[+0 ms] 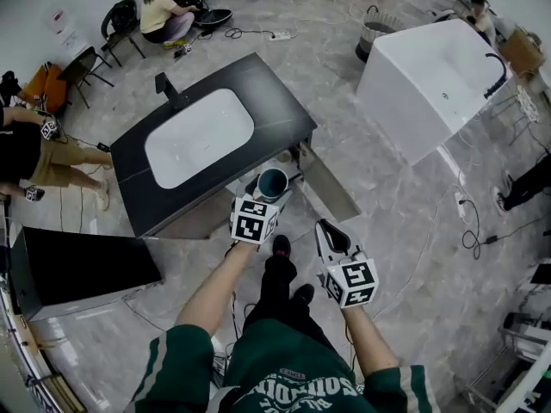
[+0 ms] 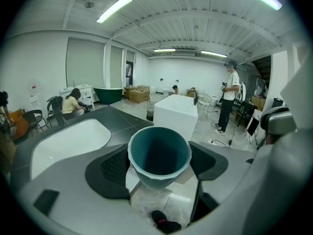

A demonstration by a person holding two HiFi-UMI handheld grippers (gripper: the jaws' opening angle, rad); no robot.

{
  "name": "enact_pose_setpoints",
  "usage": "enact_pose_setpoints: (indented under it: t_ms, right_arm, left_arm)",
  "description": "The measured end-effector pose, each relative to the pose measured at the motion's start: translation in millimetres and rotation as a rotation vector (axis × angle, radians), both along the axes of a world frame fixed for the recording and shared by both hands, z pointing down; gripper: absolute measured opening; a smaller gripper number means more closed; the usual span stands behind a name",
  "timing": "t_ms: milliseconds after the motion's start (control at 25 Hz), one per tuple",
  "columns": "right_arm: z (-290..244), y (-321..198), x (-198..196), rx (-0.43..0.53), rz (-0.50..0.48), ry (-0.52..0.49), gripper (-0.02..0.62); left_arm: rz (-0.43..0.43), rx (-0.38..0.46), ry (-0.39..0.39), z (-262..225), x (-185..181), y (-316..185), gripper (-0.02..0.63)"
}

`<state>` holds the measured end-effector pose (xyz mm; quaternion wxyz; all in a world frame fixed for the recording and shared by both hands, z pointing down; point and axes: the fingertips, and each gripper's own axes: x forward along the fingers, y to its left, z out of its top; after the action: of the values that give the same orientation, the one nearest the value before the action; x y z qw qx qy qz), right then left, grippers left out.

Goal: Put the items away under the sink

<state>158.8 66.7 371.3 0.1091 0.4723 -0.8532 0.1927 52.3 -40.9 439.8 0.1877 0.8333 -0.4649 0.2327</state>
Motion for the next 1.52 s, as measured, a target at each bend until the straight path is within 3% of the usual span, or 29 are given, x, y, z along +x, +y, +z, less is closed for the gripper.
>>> enact_pose_setpoints:
  t_ms: [200, 440, 800, 1080, 1520]
  right_arm:
    - [33.4, -22.6, -2.2, 0.006, -0.017, 0.021, 0.06]
    - [114.1, -60.3, -14.3, 0.016, -0.043, 0.008, 0.06]
    - [277.6, -119.0, -33.8, 0.054, -0.126, 0.046, 0.06]
    - [411.8, -149.3, -43.2, 0.048, -0.14, 0.006, 0.06]
    - [533.4, -175.2, -50.0, 0.083, -0.19, 0.009, 0.06]
  left_arm:
    - [0.08, -0.011, -0.017, 52.1, 16.0, -6.2, 0.385]
    - [0.181, 0.014, -0.035, 142.9, 29.1, -36.5, 0.385]
    - [0.126, 0.034, -0.047, 296.2, 12.6, -103.6, 0.385]
    - [0.087, 0.051, -0.047, 416.8, -0.6, -137.5, 0.385]
    - [-0.026, 0.032, -0.047, 569.6, -29.3, -176.7, 0.385]
